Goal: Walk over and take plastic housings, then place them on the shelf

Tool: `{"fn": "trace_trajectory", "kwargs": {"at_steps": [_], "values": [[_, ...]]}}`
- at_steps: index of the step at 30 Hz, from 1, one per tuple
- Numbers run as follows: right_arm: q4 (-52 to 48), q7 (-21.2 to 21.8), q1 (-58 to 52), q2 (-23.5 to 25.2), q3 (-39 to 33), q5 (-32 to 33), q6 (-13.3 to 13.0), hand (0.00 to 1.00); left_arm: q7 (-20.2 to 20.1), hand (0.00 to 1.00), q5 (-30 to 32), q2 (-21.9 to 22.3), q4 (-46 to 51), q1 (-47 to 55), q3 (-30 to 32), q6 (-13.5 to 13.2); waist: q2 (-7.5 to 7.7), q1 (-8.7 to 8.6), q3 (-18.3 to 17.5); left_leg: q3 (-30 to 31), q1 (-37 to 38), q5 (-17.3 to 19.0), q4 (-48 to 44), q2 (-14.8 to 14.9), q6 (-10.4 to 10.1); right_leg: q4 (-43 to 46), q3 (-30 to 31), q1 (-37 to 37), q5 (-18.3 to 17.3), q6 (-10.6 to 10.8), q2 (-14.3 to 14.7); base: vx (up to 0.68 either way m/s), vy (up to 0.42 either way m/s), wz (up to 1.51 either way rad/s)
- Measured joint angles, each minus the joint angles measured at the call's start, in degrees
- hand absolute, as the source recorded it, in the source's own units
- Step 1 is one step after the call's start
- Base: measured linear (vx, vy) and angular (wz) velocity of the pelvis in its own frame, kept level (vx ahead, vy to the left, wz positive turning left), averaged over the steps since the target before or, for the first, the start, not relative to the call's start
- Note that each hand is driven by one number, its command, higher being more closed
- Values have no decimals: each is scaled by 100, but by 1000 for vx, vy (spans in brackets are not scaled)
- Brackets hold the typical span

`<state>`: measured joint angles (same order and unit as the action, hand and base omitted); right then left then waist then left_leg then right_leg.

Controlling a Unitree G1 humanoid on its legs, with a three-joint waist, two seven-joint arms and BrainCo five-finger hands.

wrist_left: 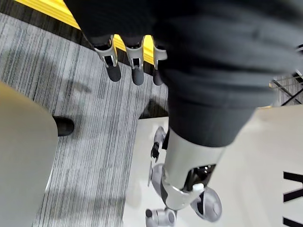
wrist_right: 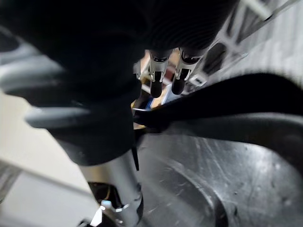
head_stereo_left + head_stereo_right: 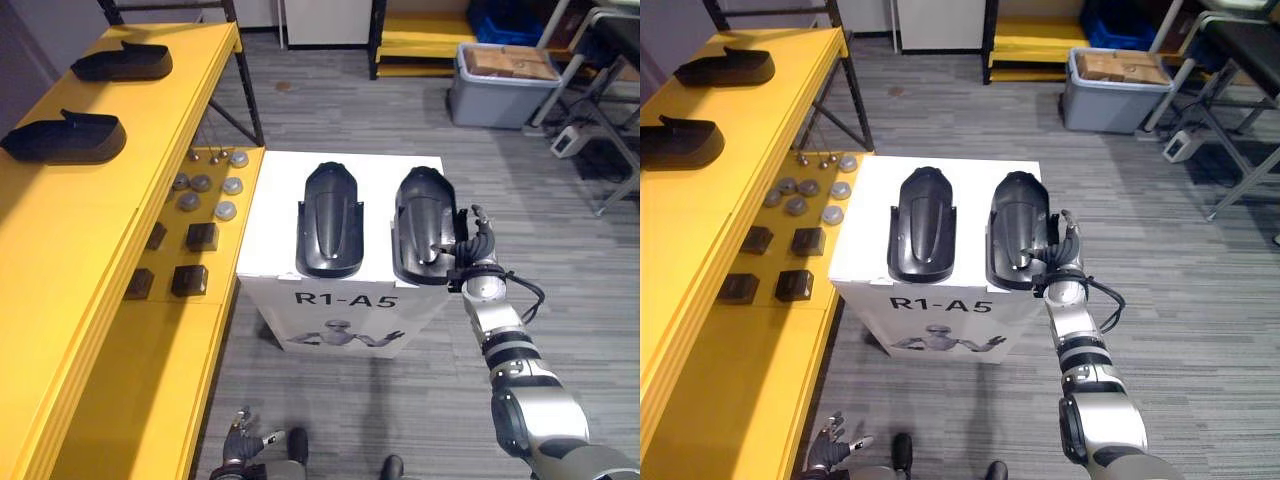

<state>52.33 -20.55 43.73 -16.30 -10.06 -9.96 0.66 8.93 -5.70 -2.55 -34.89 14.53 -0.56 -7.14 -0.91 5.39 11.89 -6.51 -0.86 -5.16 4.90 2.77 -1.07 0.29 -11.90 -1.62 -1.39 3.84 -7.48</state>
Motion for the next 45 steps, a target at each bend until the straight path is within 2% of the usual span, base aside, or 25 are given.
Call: {"fn": "trace_trajectory", "kwargs": {"at_steps": [3, 7, 8, 12, 14, 21, 25, 27, 30, 35, 39, 42, 45], "values": [[148, -272, 124, 93, -300, 20, 149, 0, 99, 0, -121, 7, 0, -70, -101, 1, -22, -10, 146, 17, -15, 0, 0, -1, 0, -4, -3, 5, 1, -1, 0, 0, 0, 0], [263, -478, 300, 104, -535, 79, 194, 0, 218, 0, -195, 2, -9, -155, -106, 5, -37, -45, 237, 30, -38, 0, 3, -3, -1, -5, -9, 20, 1, -2, 0, 0, 0, 0], [376, -455, 389, 94, -578, 171, 210, 100, 218, 0, -202, 1, -9, -160, -107, 5, -37, -59, 262, 30, -38, 0, 4, -3, -2, -6, -11, 19, 1, -2, 0, 0, 0, 0], [662, -165, 585, 80, -582, 450, 228, 100, 215, 0, -213, -28, -187, -223, -104, 12, -43, -121, 285, 37, -35, -8, 8, -2, -13, -6, -20, 13, 0, -2, 0, 0, 0, 0], [744, 150, 614, 56, -582, 763, 230, 100, 199, 0, -213, -39, -256, -285, -103, 46, -45, -111, 289, 38, -27, -9, 10, 0, -17, -13, -24, 1, -1, -1, 0, 0, 0, 0], [890, 361, 610, -85, -560, 1176, 183, 100, 160, 0, -213, -49, -263, -361, -103, 118, -44, -164, 292, 20, 18, -3, 13, 9, -33, -91, -3, -89, 1, 0, 9, 6, -1, -2], [762, 387, 493, -23, -418, 1176, 188, 100, 161, 0, -215, -27, -259, -428, -106, 118, -43, -172, 292, -14, 104, 18, 13, 24, -66, -95, 35, -168, 1, 0, 14, 4, 2, -5], [120, 365, 115, 78, -289, 1110, 196, 100, 166, 0, -216, -13, -242, -440, -103, 121, -43, -183, 292, -16, 104, 28, 12, 32, -81, -95, 39, -165, 1, 0, 19, -9, 3, -2], [-1212, 286, -741, 329, -245, 665, 211, 100, 197, 0, -215, -1, 54, -336, -67, 133, -41, -191, 291, -14, 103, 36, 11, 31, -91, -94, 41, -161, 2, 1, 15, 0, 0, 0], [-3013, -108, -1920, 547, -564, -25, 265, 100, 224, 0, -211, 80, 1424, 46, 455, 103, -35, -346, 272, -25, 98, 36, 8, 34, -90, -88, 74, -148, 18, 27, 10, -7, 4, -1], [-3956, -390, -2274, 595, -815, -176, 266, 100, 239, 0, -214, 208, 2370, 248, 713, 55, -35, -472, 189, -31, 96, 38, 8, 40, -90, -87, 86, -137, 22, 37, 16, -8, 2, -1], [-4668, -506, -2543, 753, -785, -175, 244, 100, 245, 0, -385, 344, 3134, 266, 756, -15, -34, -470, 64, -29, 98, 38, 7, 44, -90, -88, 83, -140, 21, 38, 19, 0, 0, 0], [-4958, -519, -2648, 1048, -585, -174, 161, 100, 262, 0, -556, 420, 3822, 227, 613, -150, -36, -459, -85, -12, 107, 38, 6, 42, -90, -88, 62, -156, 20, 39, 17, -4, 3, 1]]}}
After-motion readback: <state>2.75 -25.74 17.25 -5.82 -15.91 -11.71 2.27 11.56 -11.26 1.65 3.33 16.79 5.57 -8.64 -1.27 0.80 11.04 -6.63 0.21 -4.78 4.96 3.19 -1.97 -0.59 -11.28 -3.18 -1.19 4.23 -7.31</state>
